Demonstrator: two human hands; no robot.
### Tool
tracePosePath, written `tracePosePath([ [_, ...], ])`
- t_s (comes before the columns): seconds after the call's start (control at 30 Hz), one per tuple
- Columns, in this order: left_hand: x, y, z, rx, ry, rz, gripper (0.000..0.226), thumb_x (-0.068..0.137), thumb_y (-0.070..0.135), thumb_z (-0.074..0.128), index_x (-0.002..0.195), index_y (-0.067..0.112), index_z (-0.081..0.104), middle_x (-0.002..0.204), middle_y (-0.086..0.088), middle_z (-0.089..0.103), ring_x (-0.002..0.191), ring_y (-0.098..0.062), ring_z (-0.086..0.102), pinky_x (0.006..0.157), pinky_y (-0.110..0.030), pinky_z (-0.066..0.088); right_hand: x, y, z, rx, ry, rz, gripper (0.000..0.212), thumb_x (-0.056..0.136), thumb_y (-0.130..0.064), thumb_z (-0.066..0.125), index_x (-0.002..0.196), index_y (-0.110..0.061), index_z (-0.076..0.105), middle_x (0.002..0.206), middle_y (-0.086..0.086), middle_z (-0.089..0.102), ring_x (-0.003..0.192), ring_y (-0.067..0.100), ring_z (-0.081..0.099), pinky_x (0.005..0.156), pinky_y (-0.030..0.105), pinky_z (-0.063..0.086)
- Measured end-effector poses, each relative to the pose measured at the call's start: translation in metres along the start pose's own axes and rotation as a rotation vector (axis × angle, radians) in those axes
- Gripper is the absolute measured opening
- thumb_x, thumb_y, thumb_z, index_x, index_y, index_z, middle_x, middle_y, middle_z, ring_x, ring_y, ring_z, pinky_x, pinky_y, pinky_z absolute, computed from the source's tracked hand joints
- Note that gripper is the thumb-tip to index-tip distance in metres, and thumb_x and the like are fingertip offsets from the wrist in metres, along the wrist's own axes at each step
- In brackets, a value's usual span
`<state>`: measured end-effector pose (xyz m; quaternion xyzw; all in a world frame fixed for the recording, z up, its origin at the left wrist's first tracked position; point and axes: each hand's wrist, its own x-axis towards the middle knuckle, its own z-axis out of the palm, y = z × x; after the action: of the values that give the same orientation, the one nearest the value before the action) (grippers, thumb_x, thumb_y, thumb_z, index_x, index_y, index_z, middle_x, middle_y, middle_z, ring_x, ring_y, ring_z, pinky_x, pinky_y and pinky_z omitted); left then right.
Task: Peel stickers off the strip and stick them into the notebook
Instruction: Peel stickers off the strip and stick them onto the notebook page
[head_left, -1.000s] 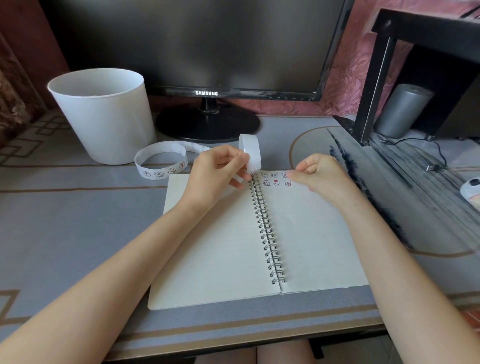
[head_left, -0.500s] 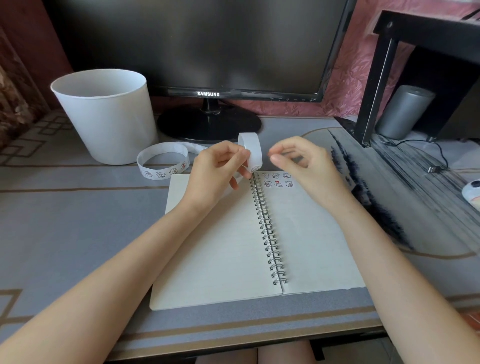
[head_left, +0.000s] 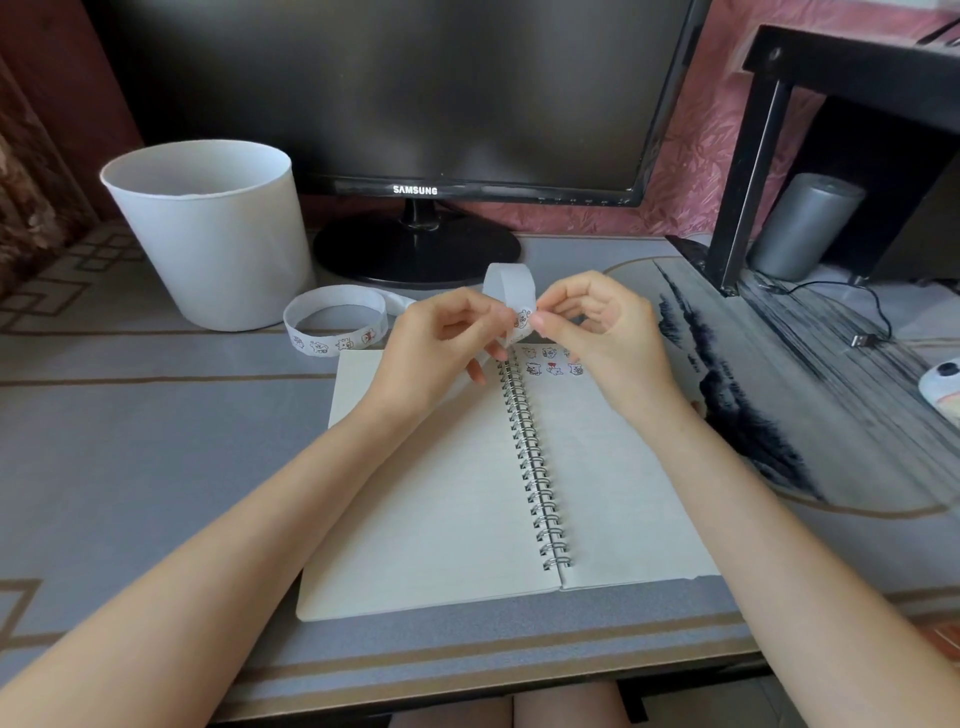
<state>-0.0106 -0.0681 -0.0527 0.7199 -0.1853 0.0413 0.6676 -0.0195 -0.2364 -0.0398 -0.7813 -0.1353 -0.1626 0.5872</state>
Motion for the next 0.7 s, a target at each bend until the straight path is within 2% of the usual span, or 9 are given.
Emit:
tracePosePath([
  [0.13,0.0004,-0.0037,0.0009,0.062,-0.006,0.022,0.008,0.087,0.01,0.067,0.082,0.015,0.066,0.061,0.008,0.065,0.058,-0.004,0.06,0.048,-0.02,0.047,-0.0009,-0.002,0.0012,0.004,-0.025,-0.009,0.016,0.08,-0.002,0.071,0.081,-0.017,0.067,0.075,-0.002,0.068,0.068,0.007,0.059,0.058,0.011,0.042],
  [0.23,0.0005,-0.0035,0.0005,0.059,0.001,0.037,0.005,0.087,0.009,0.067,0.085,0.013,0.067,0.062,0.008,0.065,0.059,-0.005,0.06,0.048,-0.019,0.046,-0.0014,-0.0022,0.0018,0.0,-0.045,-0.01,0.017,0.081,-0.001,0.069,0.083,-0.018,0.068,0.077,-0.002,0.068,0.067,0.004,0.059,0.057,0.01,0.041],
  [0.37,-0.0005,-0.0034,0.0004,0.091,-0.001,0.049,0.004,0.088,0.009,0.066,0.09,0.008,0.069,0.064,0.008,0.064,0.061,-0.004,0.06,0.05,-0.02,0.046,-0.0014,-0.001,0.0015,-0.015,-0.043,-0.021,0.021,0.081,-0.001,0.069,0.081,-0.022,0.068,0.074,-0.008,0.069,0.069,0.006,0.06,0.06,0.015,0.045],
  [0.47,-0.0019,-0.0028,0.0015,0.093,0.011,0.04,0.004,0.089,0.009,0.065,0.087,0.01,0.069,0.063,0.01,0.063,0.06,-0.002,0.059,0.053,-0.022,0.049,-0.0017,-0.001,0.0021,-0.038,-0.046,-0.025,0.021,0.081,-0.002,0.069,0.08,-0.023,0.067,0.076,-0.004,0.069,0.071,0.01,0.061,0.057,0.018,0.046],
  [0.57,-0.0027,-0.002,0.003,0.068,0.023,0.024,0.008,0.089,0.009,0.065,0.083,0.012,0.069,0.065,0.005,0.063,0.062,-0.005,0.06,0.055,-0.023,0.052,-0.0019,0.0003,0.0022,-0.051,-0.054,-0.032,0.019,0.082,-0.003,0.069,0.081,-0.021,0.066,0.078,-0.001,0.069,0.072,0.011,0.061,0.063,0.024,0.048],
  [0.7,-0.0031,-0.0008,0.0026,0.034,0.011,0.011,0.011,0.092,0.011,0.061,0.083,0.01,0.069,0.07,-0.002,0.065,0.065,-0.011,0.063,0.055,-0.024,0.052,-0.0028,0.0001,0.0029,-0.096,-0.065,-0.019,0.014,0.082,-0.003,0.068,0.083,-0.017,0.067,0.075,-0.007,0.066,0.064,0.001,0.055,0.057,0.012,0.038],
])
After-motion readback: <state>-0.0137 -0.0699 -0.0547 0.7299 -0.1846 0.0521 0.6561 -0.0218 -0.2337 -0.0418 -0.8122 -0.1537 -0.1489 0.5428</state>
